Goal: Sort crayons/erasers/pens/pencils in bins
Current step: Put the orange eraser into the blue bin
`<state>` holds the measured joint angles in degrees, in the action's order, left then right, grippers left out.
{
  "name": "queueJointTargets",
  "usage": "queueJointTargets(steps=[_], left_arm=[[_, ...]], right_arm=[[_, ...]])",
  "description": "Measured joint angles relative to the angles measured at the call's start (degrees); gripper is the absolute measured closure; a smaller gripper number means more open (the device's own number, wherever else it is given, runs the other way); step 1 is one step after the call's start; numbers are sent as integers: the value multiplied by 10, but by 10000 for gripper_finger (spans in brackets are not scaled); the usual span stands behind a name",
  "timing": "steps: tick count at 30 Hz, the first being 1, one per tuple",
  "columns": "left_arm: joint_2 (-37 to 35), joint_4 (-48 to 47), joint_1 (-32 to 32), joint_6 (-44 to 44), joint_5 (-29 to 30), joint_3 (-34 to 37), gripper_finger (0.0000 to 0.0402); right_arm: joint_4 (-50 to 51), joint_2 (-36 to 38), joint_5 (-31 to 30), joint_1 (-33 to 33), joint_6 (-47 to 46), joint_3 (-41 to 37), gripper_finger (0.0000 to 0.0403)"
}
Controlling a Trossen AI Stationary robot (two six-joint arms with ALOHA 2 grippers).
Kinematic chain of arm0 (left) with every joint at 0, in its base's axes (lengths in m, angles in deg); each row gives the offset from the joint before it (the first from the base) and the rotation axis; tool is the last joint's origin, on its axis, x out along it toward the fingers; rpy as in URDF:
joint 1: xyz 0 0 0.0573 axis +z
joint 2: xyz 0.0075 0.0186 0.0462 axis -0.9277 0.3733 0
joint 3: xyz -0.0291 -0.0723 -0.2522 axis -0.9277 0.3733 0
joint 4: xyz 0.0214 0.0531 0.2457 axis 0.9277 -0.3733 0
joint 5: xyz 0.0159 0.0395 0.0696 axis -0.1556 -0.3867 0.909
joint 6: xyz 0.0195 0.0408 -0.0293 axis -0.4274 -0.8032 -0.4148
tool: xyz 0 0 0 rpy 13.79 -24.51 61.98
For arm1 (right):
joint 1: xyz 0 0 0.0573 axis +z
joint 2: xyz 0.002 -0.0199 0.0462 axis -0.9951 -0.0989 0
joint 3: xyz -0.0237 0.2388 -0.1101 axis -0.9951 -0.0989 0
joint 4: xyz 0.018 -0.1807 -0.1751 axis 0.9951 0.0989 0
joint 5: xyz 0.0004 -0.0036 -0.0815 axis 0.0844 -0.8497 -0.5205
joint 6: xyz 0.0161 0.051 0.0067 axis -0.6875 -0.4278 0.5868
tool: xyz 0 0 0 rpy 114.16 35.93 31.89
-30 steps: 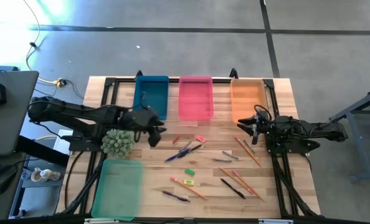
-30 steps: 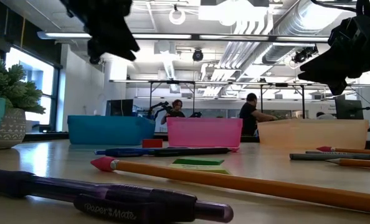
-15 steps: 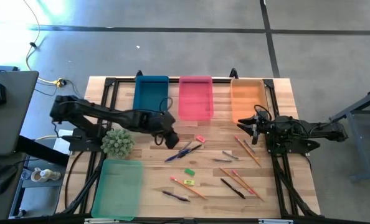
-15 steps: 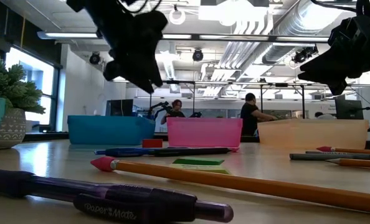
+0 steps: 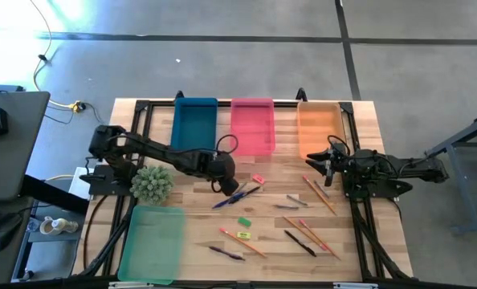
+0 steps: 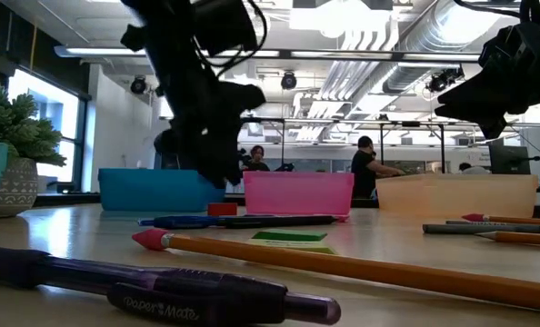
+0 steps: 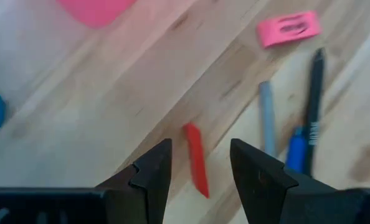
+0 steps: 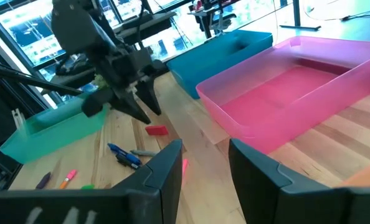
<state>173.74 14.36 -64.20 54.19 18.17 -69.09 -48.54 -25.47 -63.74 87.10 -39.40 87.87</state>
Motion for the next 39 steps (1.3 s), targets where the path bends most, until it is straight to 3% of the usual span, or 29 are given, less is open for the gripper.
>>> queueJointTargets(steps=[14, 27, 33, 39], left_arm=[[61, 2, -6, 21, 18, -2, 260], [59, 1, -32, 21, 32, 0, 390], [30, -25, -34, 29, -19, 2, 391], [-41, -82, -32, 30, 7, 3, 397]], right_arm=[[0, 0, 0, 0, 0, 0, 279], [0, 0, 0, 0, 0, 0, 279], [0, 0, 0, 0, 0, 0, 279], [0, -1, 0, 0, 0, 0, 279]])
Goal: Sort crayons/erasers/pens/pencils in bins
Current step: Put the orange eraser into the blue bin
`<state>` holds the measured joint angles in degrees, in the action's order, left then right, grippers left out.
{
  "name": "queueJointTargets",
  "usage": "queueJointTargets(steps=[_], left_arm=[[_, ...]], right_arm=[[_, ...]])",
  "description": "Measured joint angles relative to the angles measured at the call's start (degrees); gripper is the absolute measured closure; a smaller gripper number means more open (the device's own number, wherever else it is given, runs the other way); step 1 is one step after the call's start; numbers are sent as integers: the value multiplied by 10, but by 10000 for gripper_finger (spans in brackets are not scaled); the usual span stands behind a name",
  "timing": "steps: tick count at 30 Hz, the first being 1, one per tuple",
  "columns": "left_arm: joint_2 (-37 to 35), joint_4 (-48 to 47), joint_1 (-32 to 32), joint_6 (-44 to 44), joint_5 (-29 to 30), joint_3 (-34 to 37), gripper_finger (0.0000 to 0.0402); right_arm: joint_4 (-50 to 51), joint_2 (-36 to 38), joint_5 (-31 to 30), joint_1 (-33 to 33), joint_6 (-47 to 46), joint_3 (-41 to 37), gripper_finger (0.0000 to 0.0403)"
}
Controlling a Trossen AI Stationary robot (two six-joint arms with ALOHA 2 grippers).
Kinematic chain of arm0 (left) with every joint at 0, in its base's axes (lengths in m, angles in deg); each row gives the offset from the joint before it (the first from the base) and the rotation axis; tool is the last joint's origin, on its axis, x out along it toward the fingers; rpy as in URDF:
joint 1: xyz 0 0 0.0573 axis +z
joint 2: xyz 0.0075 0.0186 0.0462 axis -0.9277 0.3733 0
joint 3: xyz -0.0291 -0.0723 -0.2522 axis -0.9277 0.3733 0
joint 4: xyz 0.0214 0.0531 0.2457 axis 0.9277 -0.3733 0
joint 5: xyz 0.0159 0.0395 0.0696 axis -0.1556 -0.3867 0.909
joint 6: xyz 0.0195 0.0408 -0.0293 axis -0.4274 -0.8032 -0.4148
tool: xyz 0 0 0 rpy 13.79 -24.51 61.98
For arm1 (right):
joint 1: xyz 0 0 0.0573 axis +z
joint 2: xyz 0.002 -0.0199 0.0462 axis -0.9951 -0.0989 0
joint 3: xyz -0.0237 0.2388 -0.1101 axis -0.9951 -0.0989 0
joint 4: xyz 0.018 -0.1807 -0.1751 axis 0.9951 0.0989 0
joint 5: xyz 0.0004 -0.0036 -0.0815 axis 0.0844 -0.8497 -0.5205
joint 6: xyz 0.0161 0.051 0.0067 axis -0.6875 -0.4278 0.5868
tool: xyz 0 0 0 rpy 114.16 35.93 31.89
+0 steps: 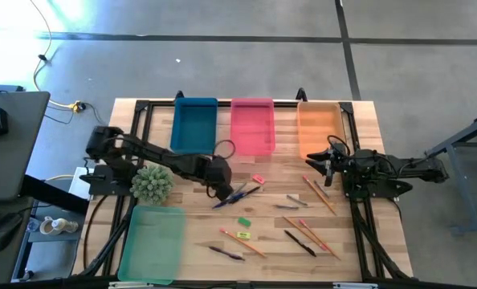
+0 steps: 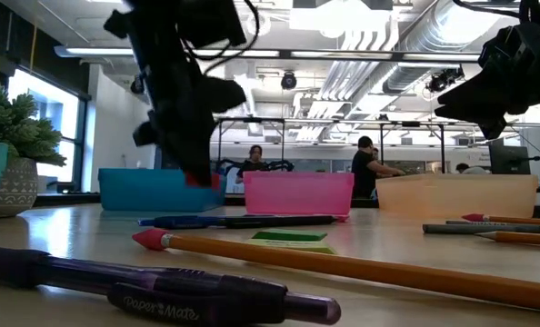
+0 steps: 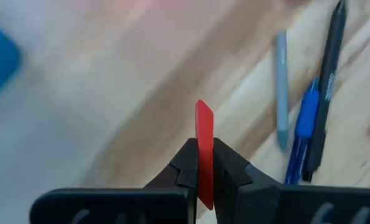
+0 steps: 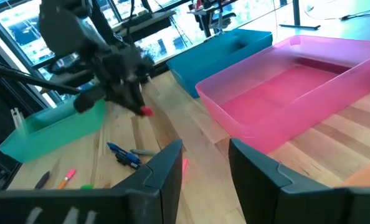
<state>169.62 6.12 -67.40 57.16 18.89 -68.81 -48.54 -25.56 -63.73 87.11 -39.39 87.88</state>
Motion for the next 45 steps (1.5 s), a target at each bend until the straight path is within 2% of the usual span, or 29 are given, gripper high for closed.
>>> queueJointTargets(steps=[9, 15, 20, 26, 30, 36, 39, 45], left_arm=[[-126, -93, 48, 0, 74, 0, 398], [-173, -134, 126, -33, 74, 0, 398], [-176, -133, 203, -95, 19, 0, 398], [-161, -127, 299, -168, -34, 3, 399], [-155, -127, 352, -205, -75, 4, 399], [-138, -124, 412, -235, -120, 3, 399], [-124, -121, 434, -250, -151, 4, 399], [-102, -105, 454, -262, -157, 3, 379]], right_arm=[[0, -10, -2, 0, 0, 0, 279], [0, -13, -3, 0, 0, 0, 279], [-3, -13, -6, 0, -6, 0, 279], [-15, -13, -8, 0, -127, -1, 279], [-17, -13, -7, 0, -140, -1, 279], [-40, -13, -9, 0, -154, -1, 279], [-51, -13, -30, 0, -185, -1, 279], [-69, -13, -59, -1, -201, -1, 279]])
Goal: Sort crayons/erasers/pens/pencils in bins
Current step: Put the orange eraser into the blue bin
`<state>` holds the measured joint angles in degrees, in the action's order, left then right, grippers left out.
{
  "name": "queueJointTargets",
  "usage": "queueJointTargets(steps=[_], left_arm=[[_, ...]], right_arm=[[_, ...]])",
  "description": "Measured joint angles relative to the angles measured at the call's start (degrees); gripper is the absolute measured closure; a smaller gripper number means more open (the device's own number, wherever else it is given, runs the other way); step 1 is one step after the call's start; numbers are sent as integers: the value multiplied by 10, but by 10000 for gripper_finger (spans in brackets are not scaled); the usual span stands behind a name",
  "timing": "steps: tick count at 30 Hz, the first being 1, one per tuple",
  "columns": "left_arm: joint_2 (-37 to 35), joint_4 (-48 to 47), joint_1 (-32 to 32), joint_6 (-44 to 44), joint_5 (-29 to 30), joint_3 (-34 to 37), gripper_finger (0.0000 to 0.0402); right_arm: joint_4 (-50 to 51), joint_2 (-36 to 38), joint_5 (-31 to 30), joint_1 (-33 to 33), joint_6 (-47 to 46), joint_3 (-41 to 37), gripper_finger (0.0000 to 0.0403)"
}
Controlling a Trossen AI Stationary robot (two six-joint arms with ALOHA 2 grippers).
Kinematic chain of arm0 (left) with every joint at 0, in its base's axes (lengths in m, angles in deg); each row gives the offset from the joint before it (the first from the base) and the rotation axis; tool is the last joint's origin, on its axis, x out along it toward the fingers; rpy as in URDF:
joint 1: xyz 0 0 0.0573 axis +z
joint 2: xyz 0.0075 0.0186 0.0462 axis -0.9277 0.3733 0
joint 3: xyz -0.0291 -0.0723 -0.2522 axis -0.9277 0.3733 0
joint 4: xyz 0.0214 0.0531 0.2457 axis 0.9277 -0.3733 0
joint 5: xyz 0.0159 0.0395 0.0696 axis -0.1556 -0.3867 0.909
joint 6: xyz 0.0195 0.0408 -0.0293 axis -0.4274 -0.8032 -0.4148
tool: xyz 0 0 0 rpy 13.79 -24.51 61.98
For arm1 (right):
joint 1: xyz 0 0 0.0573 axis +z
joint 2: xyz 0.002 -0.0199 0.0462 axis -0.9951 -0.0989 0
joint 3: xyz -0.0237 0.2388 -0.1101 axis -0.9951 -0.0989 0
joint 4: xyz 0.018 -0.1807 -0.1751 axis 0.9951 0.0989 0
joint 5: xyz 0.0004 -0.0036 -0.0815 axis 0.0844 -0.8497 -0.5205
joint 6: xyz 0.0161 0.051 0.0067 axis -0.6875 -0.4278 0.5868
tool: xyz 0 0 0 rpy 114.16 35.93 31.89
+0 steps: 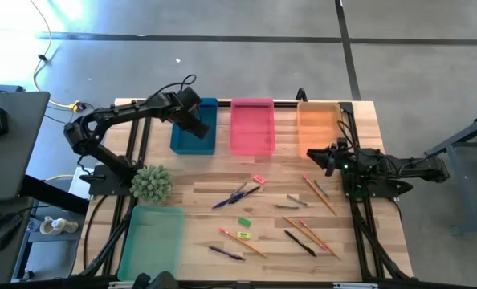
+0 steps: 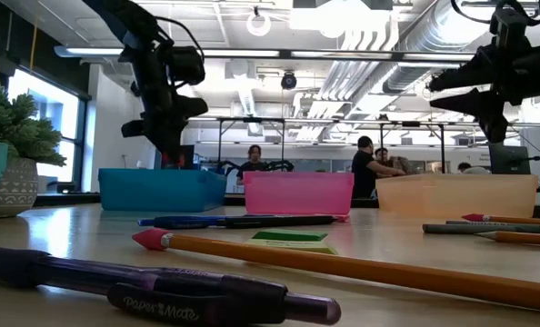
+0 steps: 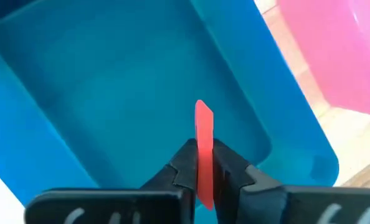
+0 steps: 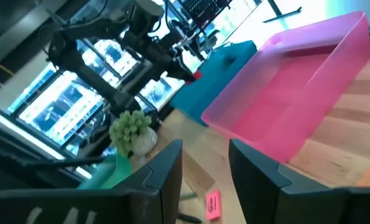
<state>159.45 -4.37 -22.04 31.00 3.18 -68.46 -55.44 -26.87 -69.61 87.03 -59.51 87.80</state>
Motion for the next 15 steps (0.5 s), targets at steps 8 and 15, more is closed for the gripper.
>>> queueJointTargets(steps=[8, 15], left_arm=[[1, -1, 5, -11, 4, 0, 316], [1, -2, 5, -20, 5, 0, 242]], right_arm=[[-24, 0, -43, 0, -3, 0, 279], [-29, 0, -46, 0, -3, 0, 279]])
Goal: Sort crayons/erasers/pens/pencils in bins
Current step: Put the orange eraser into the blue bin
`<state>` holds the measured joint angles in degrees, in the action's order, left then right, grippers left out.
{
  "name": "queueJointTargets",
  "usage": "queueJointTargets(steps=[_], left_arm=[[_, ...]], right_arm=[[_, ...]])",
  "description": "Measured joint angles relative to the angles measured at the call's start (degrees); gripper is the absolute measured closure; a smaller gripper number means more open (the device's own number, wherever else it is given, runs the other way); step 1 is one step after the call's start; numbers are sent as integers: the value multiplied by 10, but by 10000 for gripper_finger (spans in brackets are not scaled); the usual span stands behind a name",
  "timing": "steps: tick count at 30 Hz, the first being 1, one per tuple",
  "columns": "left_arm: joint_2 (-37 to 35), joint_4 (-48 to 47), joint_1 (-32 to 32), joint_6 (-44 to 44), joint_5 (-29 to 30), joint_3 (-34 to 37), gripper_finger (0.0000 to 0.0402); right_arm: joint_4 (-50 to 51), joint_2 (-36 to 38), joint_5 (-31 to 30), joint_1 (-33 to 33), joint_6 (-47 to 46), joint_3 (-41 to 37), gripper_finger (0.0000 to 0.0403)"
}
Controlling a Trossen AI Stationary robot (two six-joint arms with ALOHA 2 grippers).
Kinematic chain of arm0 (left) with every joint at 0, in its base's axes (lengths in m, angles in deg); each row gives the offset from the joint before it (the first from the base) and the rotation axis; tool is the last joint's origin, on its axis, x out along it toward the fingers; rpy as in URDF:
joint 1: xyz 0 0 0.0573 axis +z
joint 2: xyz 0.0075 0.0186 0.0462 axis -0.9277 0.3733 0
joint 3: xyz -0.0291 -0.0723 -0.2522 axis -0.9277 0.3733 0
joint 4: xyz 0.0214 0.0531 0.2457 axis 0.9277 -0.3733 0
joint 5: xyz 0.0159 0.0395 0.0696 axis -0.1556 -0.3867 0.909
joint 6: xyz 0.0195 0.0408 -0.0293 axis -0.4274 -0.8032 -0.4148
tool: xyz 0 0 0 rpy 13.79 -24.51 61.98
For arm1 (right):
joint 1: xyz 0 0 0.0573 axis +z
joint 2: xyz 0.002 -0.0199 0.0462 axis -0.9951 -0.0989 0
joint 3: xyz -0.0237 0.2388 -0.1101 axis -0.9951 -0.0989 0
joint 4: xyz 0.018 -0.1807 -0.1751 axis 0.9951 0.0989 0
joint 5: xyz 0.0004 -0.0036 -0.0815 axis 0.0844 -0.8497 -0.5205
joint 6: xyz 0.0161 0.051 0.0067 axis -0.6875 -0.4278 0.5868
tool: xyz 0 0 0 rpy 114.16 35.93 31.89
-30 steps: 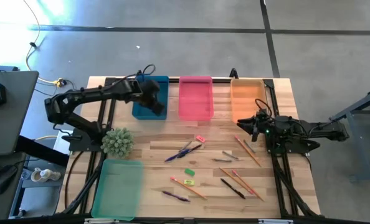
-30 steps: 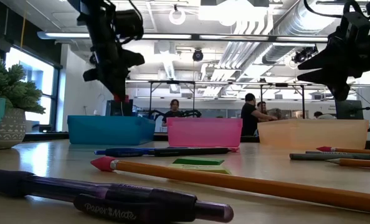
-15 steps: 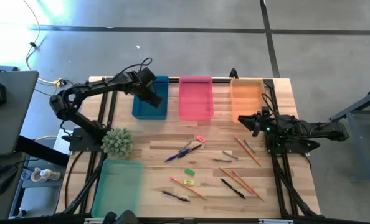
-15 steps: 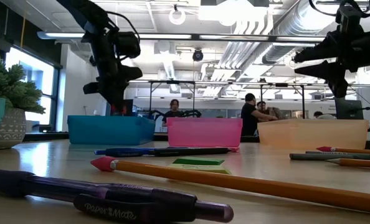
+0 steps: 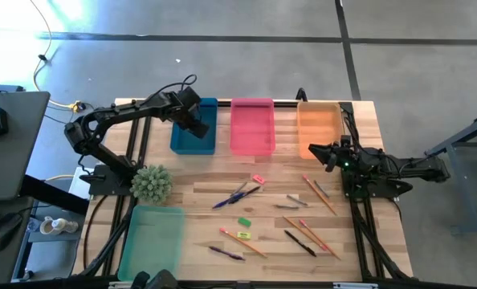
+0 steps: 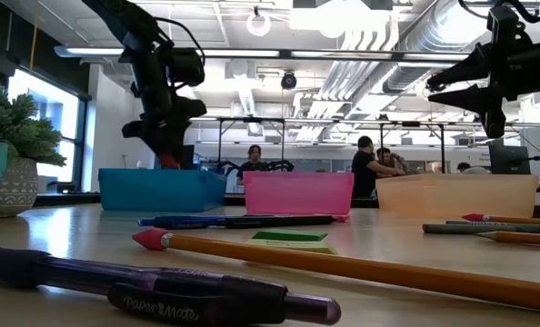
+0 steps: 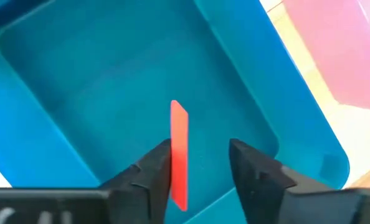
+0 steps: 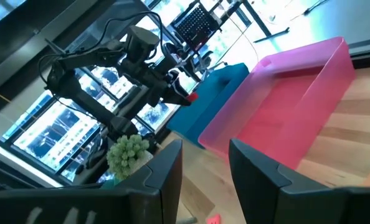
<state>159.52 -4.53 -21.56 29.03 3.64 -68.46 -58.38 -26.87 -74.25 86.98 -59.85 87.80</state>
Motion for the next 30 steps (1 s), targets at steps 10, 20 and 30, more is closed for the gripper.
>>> queueJointTargets(steps=[10, 20, 30], left_arm=[[-1, -18, 0, -67, -3, -24, 182], [-12, -59, -1, -245, -22, -59, 185], [-16, -59, -1, -332, -97, -59, 186]], right_arm=[[-26, -1, -10, 0, 5, 0, 279], [-60, -118, -19, 0, 26, 58, 279], [-39, -327, -40, -10, 41, 190, 279]])
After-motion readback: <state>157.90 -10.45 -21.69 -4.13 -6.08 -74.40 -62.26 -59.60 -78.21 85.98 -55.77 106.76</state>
